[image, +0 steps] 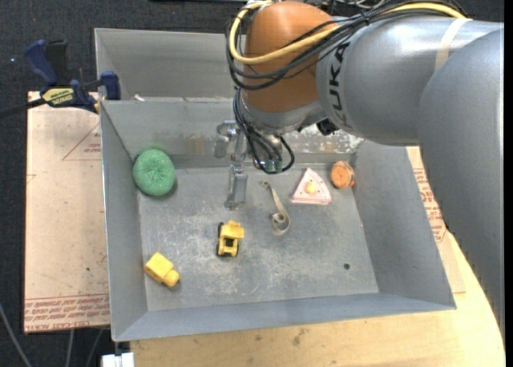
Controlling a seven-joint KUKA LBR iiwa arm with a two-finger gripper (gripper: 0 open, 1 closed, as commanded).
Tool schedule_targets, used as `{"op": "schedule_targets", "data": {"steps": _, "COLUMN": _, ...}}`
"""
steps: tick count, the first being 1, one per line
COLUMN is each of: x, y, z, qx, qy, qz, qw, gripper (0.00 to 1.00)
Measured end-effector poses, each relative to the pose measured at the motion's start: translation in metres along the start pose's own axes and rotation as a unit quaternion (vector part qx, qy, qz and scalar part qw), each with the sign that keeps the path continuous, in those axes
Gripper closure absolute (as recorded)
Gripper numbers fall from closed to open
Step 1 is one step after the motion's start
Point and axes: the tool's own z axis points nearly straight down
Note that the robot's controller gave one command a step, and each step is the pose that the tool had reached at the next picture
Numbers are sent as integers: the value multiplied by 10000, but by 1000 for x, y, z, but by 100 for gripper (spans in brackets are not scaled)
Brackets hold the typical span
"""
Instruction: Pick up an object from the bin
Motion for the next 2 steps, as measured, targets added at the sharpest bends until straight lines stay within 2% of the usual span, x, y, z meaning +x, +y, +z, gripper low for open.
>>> {"op": "schedule_targets", "data": {"steps": 1, "x": -2, "y": -1, "z": -5, "qx": -5, "qy": -39, "qz": 11, "qw": 10000, "gripper": 0}}
{"op": "schedule_targets", "data": {"steps": 2, "x": 29, "y": -5, "z": 15, "qx": -4, "qy": -79, "qz": -513, "qw": 9987, "gripper": 0}}
